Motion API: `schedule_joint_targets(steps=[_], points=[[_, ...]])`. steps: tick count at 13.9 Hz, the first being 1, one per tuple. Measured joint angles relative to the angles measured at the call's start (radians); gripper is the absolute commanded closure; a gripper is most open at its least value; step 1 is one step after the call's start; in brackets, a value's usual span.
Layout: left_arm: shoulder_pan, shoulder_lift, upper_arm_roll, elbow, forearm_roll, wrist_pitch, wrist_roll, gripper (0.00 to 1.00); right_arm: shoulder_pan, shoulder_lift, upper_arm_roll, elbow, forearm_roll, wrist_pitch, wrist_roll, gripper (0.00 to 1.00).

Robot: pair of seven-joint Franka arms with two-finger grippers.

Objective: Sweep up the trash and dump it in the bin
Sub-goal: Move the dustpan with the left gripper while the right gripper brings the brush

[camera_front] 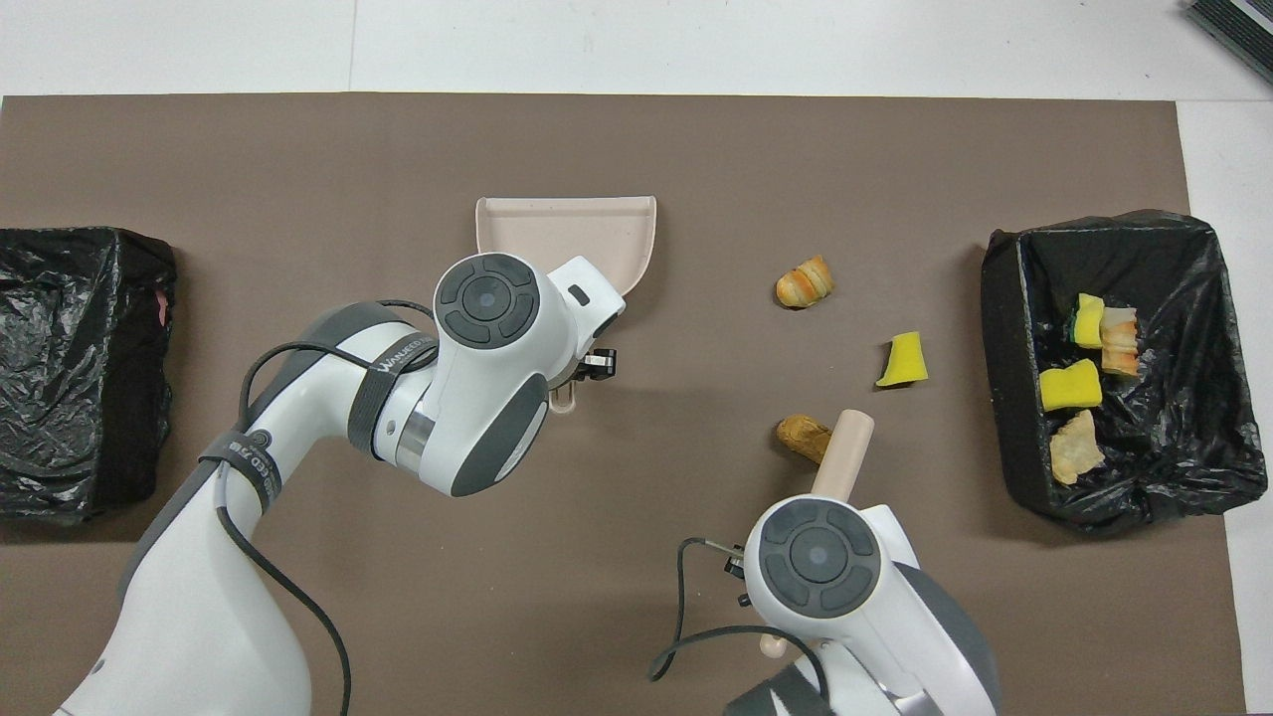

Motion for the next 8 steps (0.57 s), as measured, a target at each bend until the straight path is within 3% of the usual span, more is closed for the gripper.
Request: schedule_joint_targets(steps=[4, 8], points=[[0.03, -0.025, 0.016, 0.001, 0.001, -0.022, 0.337, 1.0, 0.006, 0.009, 0.006, -0.024, 0.0, 0.023, 0.064, 1.0], [0.076, -0.093, 0.027, 0.002, 0.022, -0.085, 0.732, 1.0, 0.038, 0.1, 0.012, -0.036, 0.001, 0.19, 0.094, 1.0]])
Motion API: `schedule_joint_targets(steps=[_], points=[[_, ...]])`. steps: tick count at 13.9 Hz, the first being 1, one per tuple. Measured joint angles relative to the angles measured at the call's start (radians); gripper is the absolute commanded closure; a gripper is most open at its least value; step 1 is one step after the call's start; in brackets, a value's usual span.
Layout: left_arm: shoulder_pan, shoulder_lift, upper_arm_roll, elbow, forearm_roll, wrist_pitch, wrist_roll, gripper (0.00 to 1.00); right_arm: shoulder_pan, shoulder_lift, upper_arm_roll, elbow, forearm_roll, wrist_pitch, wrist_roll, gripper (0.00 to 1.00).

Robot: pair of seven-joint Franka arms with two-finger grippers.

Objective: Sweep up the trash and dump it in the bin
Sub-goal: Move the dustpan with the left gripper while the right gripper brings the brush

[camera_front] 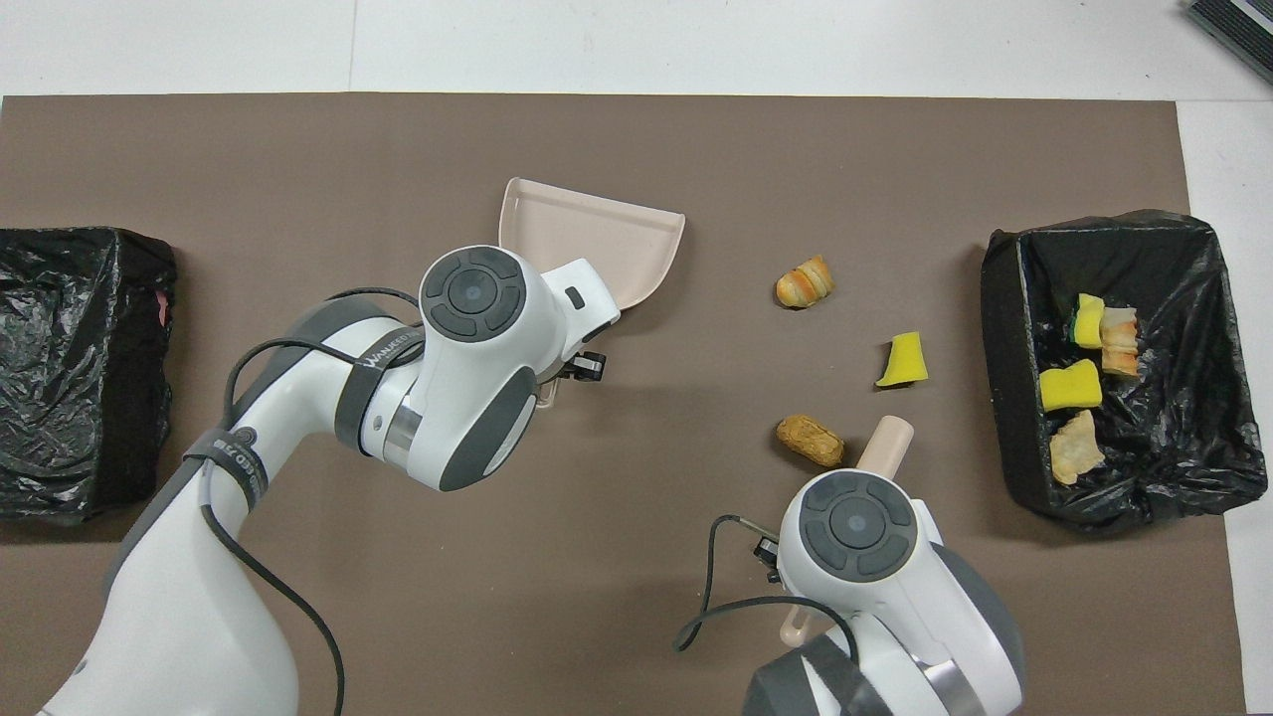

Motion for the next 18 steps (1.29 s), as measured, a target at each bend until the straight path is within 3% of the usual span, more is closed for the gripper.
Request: schedule_joint_targets(steps=[4, 8, 12, 16, 18], points=[[0.098, -0.058, 0.004, -0.004, 0.035, -0.144, 0.437, 1.0, -0.014, 0.089, -0.004, 0.105, 0.0, 0.053, -0.002, 1.0], [0.128, -0.099, 0.004, -0.101, 0.065, -0.133, 0.625, 1.0, -0.016, 0.168, -0.004, 0.222, -0.001, 0.081, -0.045, 1.0], [0.097, -0.145, -0.014, -0.247, 0.065, 0.012, 0.579, 1.0, -0.052, 0.16, -0.011, 0.261, -0.003, 0.035, -0.108, 1.0], [0.034, -0.146, -0.019, -0.261, 0.065, 0.03, 0.397, 1.0, -0.148, 0.066, -0.015, 0.268, -0.004, -0.121, -0.237, 1.0], [-0.007, -0.142, -0.021, -0.274, 0.065, 0.03, 0.308, 1.0, -0.19, 0.044, -0.015, 0.253, -0.018, -0.139, -0.302, 1.0]])
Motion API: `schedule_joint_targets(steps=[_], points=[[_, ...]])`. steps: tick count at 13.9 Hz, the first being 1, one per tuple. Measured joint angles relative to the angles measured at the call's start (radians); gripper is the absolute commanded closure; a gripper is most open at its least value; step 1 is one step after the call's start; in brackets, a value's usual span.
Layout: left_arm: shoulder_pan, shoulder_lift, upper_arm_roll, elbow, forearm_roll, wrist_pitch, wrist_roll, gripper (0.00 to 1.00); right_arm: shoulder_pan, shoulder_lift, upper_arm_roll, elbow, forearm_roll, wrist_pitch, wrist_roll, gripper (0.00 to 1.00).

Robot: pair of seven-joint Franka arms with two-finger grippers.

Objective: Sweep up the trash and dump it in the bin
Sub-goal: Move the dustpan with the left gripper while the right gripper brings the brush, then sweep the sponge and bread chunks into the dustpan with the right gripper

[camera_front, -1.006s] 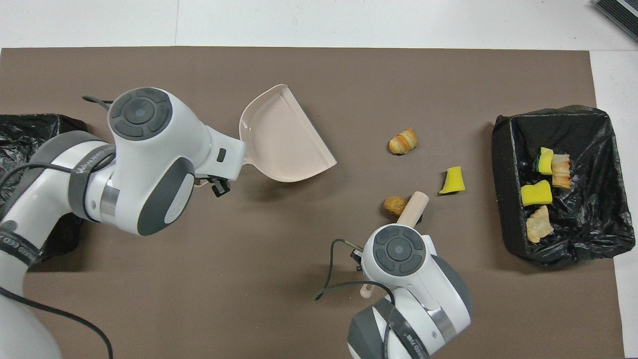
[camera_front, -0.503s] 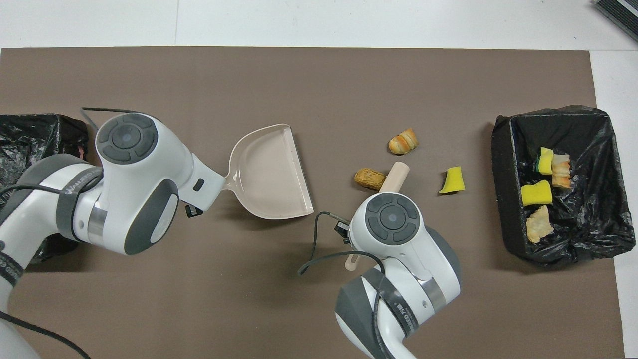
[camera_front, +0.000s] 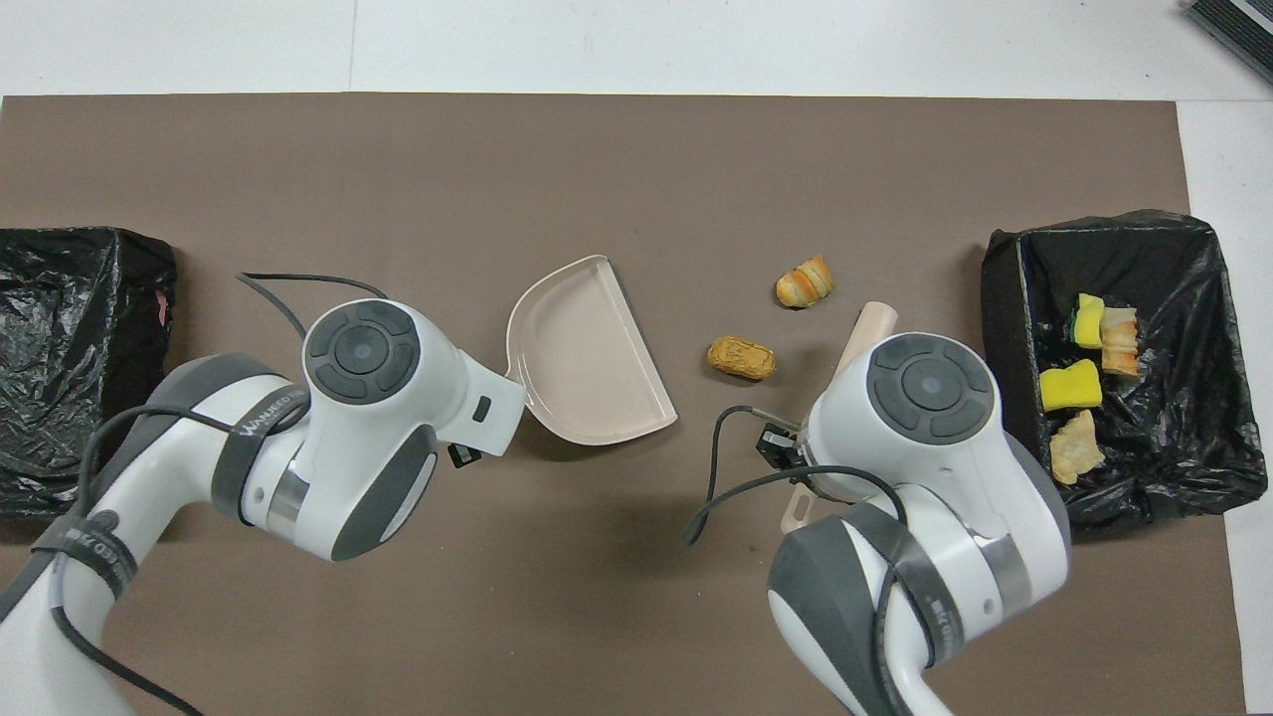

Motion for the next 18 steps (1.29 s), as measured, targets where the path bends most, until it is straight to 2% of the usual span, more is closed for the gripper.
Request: schedule_joint_targets(steps=[3, 8, 12, 15, 18], points=[[-0.01, 0.001, 0.002, -0.005, 0.0, 0.0, -0.024, 1.0, -0.068, -0.001, -0.001, -0.026, -0.081, -0.027, -0.069, 1.0], [-0.01, 0.001, 0.002, -0.005, 0.0, 0.0, -0.024, 1.0, -0.192, -0.045, -0.002, -0.127, -0.097, -0.032, -0.27, 1.0], [-0.01, 0.001, 0.002, -0.005, 0.0, 0.0, -0.024, 1.0, -0.23, -0.068, -0.001, -0.197, -0.116, 0.036, -0.361, 1.0], [-0.01, 0.001, 0.002, -0.005, 0.0, 0.0, -0.024, 1.0, -0.243, -0.045, 0.0, -0.215, -0.116, 0.104, -0.409, 1.0], [-0.01, 0.001, 0.002, -0.005, 0.0, 0.001, -0.017, 1.0, -0.236, 0.025, 0.01, -0.19, -0.117, 0.183, -0.414, 1.0]])
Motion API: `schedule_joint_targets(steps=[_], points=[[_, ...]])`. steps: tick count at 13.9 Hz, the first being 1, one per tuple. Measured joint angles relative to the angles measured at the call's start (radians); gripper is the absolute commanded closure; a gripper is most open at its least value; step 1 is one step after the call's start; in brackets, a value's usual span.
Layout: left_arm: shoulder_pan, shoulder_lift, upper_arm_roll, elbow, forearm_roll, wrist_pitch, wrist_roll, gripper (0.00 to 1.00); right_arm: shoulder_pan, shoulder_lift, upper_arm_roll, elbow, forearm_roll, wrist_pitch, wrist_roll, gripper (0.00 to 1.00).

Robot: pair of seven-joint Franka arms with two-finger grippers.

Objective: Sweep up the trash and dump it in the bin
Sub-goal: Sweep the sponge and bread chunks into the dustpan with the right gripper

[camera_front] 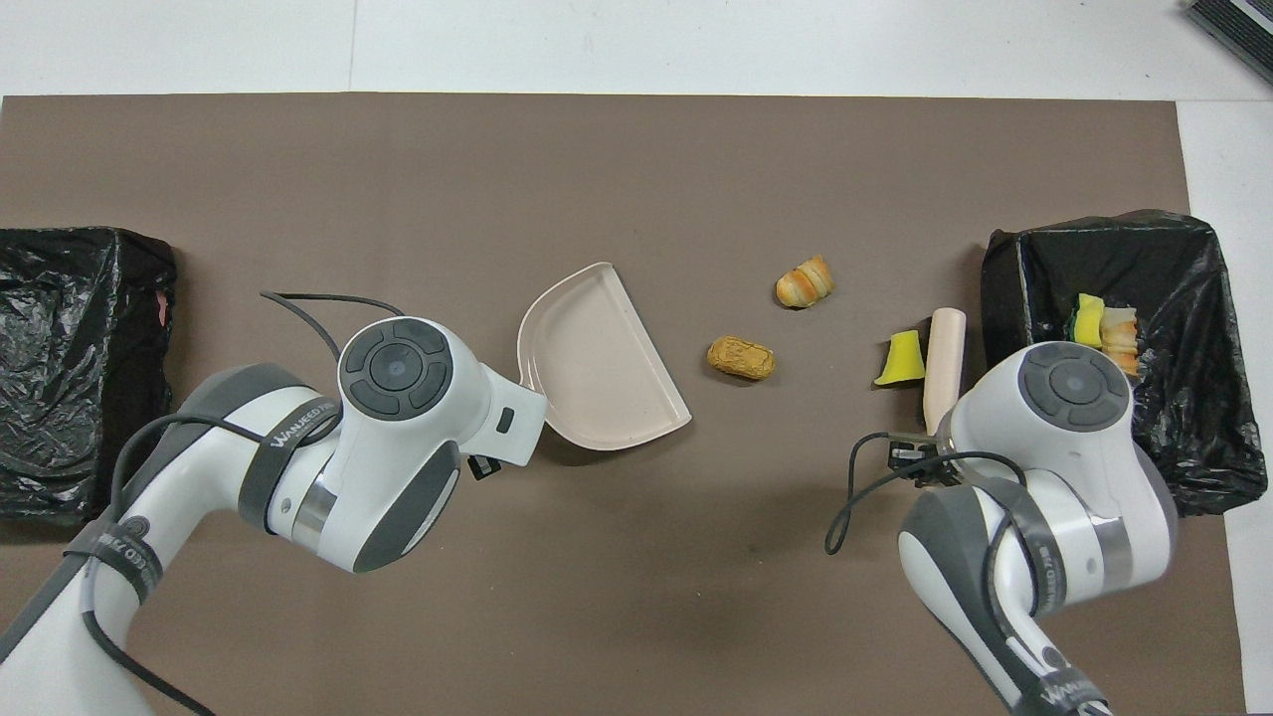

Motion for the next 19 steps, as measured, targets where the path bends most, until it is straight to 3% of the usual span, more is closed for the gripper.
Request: schedule_joint_targets(steps=[5, 8, 12, 19], points=[[0.0, 0.0, 0.003, 0.0, 0.0, 0.0, 0.085, 1.0, 0.085, 0.162, 0.006, 0.198, -0.002, 0.031, -0.034, 1.0], [0.0, 0.0, 0.007, 0.0, 0.0, 0.0, 0.131, 1.0, 0.17, 0.226, 0.007, 0.247, -0.001, 0.05, -0.036, 1.0], [0.0, 0.0, 0.008, 0.0, 0.001, 0.0, 0.161, 1.0, 0.274, 0.23, 0.033, 0.256, 0.013, 0.052, -0.036, 1.0], [0.0, 0.0, 0.008, 0.0, 0.001, 0.0, 0.164, 1.0, 0.301, 0.201, 0.223, 0.25, 0.079, 0.036, -0.034, 1.0]])
